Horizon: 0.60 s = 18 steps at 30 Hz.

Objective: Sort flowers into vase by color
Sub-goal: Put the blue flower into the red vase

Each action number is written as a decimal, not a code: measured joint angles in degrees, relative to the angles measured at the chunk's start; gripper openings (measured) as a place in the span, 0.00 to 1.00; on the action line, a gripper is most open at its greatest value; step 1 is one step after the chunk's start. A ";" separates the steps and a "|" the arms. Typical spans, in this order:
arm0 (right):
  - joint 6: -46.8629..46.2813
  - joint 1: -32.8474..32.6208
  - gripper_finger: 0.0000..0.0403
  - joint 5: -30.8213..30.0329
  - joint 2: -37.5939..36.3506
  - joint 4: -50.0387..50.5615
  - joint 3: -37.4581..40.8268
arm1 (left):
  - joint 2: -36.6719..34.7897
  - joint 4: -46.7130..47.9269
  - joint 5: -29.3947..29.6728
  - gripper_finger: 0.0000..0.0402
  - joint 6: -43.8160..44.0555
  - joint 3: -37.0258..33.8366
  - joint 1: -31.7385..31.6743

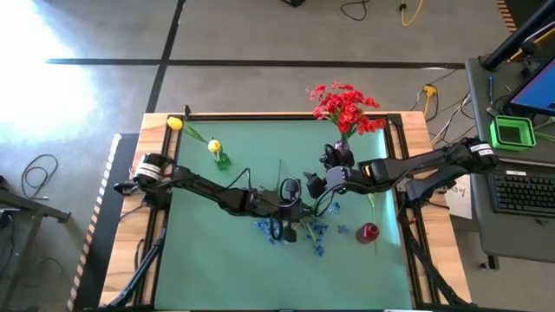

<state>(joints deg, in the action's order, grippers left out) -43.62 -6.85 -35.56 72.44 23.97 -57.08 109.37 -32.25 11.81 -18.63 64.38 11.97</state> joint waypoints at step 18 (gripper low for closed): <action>-15.09 0.51 0.90 -11.21 -0.07 -8.56 -0.02 | -6.66 11.01 11.55 0.26 8.20 1.60 -0.50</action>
<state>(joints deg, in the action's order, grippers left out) -58.72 -6.34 -46.77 72.38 15.40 -57.10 102.71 -21.24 23.36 -10.43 65.98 11.46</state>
